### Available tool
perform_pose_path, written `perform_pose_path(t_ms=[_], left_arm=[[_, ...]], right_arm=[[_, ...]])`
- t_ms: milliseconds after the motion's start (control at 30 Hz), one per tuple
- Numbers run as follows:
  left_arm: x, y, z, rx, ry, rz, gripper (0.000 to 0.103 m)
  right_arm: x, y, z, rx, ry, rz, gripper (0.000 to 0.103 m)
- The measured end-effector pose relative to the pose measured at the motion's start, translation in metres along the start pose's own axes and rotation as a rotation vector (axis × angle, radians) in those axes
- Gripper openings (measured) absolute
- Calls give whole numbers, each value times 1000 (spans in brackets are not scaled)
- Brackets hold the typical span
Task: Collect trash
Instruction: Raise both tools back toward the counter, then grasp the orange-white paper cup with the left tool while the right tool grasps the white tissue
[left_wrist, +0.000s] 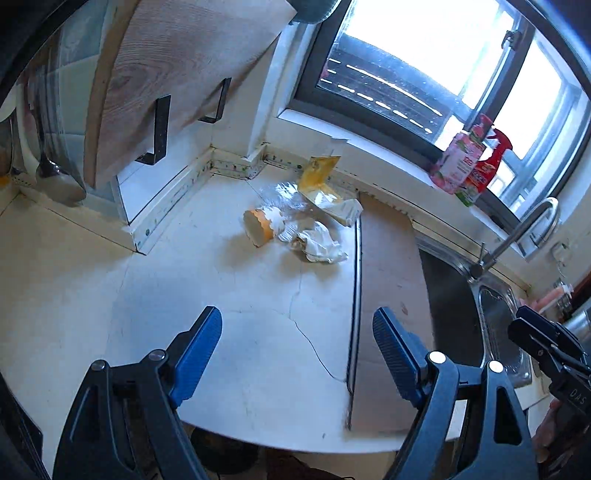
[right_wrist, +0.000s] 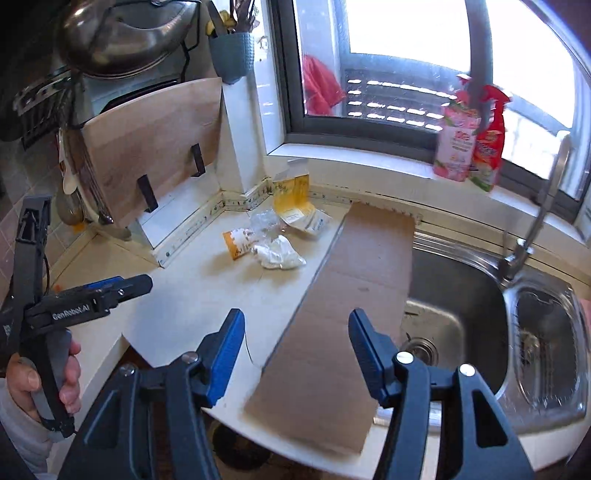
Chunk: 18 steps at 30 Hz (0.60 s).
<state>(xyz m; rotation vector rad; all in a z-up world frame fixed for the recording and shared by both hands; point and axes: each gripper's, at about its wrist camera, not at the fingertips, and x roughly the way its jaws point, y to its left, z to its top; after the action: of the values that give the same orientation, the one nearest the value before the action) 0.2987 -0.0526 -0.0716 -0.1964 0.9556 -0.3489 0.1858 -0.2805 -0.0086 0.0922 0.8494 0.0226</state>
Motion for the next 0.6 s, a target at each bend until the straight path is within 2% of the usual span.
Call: perform_pose_path(t_ms=[100,267,467,600], left_arm=[[33,2,26,-30,1,58,83],[104,16,61,-133,62,113,83],[181,44,90,-244,149,139,83],[213,55,97,-290,188,170,83]], right_arm=[[43,-16,32,-29,27,70,59],[135,-36,66,-69,116,152,59],[243,-26,72,-74,251,213,59],[287,-15,66,-118,290,179,59]])
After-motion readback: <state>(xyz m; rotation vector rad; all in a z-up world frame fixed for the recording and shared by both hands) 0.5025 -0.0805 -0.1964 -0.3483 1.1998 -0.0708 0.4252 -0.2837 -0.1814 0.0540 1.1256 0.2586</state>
